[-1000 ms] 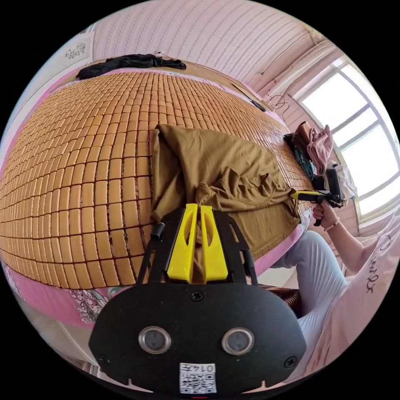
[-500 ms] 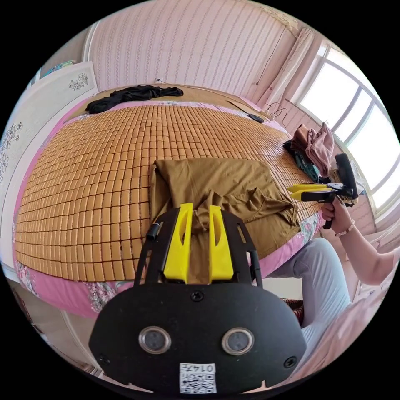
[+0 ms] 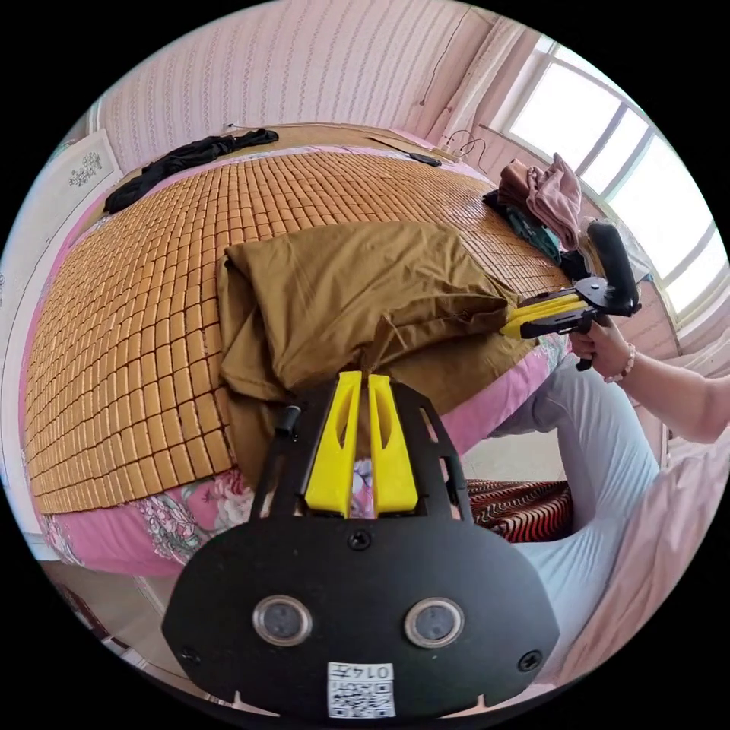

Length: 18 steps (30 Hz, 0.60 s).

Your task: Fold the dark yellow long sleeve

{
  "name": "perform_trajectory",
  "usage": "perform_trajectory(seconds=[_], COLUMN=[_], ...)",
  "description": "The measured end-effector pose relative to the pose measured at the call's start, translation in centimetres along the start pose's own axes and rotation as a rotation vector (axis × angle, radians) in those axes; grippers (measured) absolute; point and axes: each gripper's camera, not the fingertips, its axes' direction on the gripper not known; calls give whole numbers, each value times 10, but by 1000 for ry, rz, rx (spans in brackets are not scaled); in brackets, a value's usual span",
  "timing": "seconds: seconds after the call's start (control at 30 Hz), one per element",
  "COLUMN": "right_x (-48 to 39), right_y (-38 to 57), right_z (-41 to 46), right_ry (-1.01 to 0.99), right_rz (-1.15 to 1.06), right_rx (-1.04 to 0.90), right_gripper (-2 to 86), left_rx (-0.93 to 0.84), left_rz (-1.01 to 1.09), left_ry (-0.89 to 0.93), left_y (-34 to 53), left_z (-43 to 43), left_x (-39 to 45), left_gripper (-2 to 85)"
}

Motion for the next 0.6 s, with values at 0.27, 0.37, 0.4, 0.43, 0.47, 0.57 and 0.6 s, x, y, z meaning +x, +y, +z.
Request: perform_trajectory(seconds=[0.27,0.37,0.4,0.43,0.47,0.57,0.6], right_x=[-47,-63,-70,-74,-82,-102,-113], right_y=[67,74,76,77,79,81,81], right_z=[-48,-66,-73,-77,-84,-99,-105], right_ry=[65,140,138,131,114,98,88], right_rz=[160,325,366,389,428,490,483], right_rx=[6,0,13,19,27,37,53], right_gripper=[70,45,34,28,17,0,-3], left_rx=[119,166,170,163,143,49,24], left_rz=[-65,-114,-167,-194,-238,-309,-342], left_ry=[-154,-218,-229,-234,-262,-502,-622], left_y=[27,15,10,6,0,-22,-29], left_z=[-72,-94,-100,-103,-107,-113,-114], left_x=[127,182,200,208,224,261,273], left_gripper=[84,80,70,66,52,17,9])
